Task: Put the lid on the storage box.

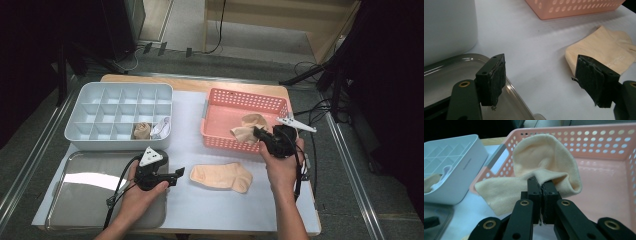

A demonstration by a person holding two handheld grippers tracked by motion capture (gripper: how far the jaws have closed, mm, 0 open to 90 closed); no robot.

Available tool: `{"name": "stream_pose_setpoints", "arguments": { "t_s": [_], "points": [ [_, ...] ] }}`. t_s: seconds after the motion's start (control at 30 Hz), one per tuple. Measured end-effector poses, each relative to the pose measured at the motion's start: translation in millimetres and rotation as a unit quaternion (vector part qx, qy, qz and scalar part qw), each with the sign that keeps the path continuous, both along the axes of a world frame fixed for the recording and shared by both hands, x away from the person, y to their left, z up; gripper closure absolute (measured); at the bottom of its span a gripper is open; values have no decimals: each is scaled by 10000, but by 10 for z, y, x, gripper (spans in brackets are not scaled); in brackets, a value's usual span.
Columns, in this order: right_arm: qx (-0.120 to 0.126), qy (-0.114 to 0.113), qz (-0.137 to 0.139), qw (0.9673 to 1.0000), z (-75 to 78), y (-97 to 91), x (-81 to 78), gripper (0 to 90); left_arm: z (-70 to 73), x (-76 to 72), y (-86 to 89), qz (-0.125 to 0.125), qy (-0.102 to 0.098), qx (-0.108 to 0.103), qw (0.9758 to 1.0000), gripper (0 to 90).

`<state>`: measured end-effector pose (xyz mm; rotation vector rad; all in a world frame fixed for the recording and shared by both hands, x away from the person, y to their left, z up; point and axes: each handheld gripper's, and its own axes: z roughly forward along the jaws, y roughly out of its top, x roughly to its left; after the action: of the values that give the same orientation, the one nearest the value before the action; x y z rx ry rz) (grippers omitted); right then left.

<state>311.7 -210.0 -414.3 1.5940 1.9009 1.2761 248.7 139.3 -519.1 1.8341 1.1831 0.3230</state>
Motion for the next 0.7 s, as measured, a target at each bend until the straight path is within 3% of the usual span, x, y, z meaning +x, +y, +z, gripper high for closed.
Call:
{"name": "stream_pose_setpoints", "arguments": {
  "t_s": [0.27,0.43,0.57,0.7],
  "points": [
    [111,116,324,9993,-121,75,-359,880,24,-27,-8,-53,-19,8,10000,258],
    [34,332,749,9966,-301,250,-567,879,37,-46,-4,-33,-121,-71,9999,266],
    [37,564,1110,9922,-490,404,-693,879,47,-51,19,-34,-148,-118,9998,276],
    [79,865,1575,9837,-681,528,-775,879,44,-57,25,-43,-140,-136,9998,282]
  ]
}}
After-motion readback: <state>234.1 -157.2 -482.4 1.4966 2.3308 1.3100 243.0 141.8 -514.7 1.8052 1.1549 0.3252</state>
